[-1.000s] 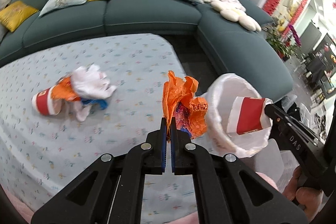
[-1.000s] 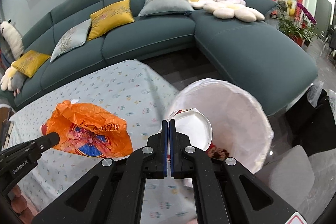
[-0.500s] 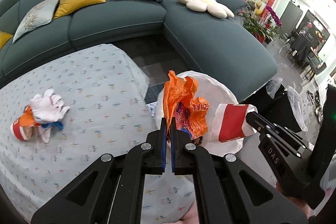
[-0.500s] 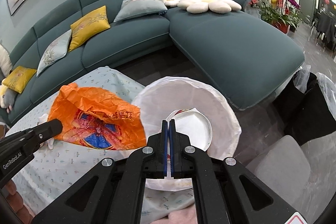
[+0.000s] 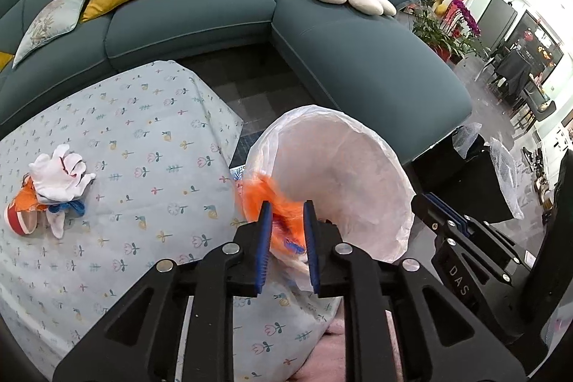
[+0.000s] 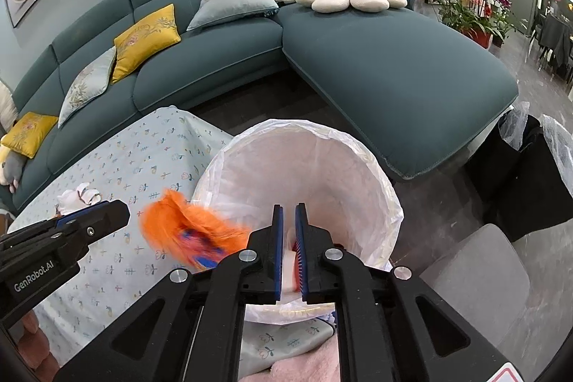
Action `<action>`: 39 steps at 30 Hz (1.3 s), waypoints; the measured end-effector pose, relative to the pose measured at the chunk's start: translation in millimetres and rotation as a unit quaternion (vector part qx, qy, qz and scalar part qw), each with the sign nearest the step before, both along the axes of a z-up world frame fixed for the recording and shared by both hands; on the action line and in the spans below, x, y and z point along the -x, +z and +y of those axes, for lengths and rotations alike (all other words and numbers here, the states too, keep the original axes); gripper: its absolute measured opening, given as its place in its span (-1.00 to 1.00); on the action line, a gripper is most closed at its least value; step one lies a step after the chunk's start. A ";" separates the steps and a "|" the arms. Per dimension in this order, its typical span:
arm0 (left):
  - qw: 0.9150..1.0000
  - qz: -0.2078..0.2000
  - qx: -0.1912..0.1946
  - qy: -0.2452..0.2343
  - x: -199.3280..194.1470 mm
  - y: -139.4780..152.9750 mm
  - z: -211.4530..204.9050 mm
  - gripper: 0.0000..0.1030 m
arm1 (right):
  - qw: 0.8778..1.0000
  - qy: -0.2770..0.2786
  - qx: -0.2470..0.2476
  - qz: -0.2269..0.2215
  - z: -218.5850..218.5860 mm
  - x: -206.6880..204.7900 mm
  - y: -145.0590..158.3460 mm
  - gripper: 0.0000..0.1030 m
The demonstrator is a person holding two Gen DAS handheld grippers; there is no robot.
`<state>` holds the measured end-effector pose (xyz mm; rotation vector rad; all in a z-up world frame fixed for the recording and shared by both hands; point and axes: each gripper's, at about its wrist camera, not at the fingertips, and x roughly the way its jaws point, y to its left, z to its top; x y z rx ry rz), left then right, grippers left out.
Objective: Collect trash
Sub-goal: 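Carry the orange bag and the cup toward the white bin, then open both tools over the bin and move them back over the table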
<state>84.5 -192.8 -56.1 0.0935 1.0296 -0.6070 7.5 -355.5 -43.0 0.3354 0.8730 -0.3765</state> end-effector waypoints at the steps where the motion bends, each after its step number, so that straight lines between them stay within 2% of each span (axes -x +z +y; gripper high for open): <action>1: 1.000 0.000 0.000 0.001 0.1 0.3 1.5 -0.66 | 1.000 0.000 0.000 0.000 0.8 0.2 0.3 -0.82; 3: 1.000 0.001 0.001 0.004 -0.8 0.4 4.0 -0.65 | 1.000 0.001 0.001 -0.001 2.8 0.7 1.6 -0.78; 5: 1.000 0.000 0.002 0.008 -1.1 1.5 7.9 -0.64 | 1.000 0.001 0.003 -0.002 4.4 0.9 3.0 -0.59; 7: 1.000 -0.001 0.003 0.011 -0.7 3.5 11.2 -0.64 | 1.000 0.002 0.007 -0.004 8.4 1.6 4.8 -0.52; 11: 1.000 -0.002 0.006 0.022 0.1 6.9 22.8 -0.62 | 1.000 0.007 0.010 -0.006 14.9 0.3 8.7 -0.43; 15: 0.999 -0.007 0.005 0.036 -0.9 8.8 39.3 -0.50 | 1.000 0.014 0.012 -0.012 25.1 -2.3 13.8 -0.32; 21: 0.998 -0.009 0.007 0.066 -6.1 11.3 71.8 -0.48 | 0.999 0.040 0.022 -0.016 53.3 -8.7 20.8 -0.22; 27: 0.995 -0.014 0.007 0.096 -8.3 10.5 109.8 -0.47 | 0.997 0.072 0.031 -0.015 88.4 -16.9 25.9 -0.12; 32: 0.991 -0.010 0.005 0.130 -12.2 4.7 152.5 -0.46 | 0.994 0.102 0.039 -0.014 125.6 -24.6 28.6 0.04; 39: 0.984 0.002 0.001 0.179 -17.2 -6.2 211.3 -0.46 | 0.990 0.138 0.040 -0.012 175.3 -35.3 30.1 0.11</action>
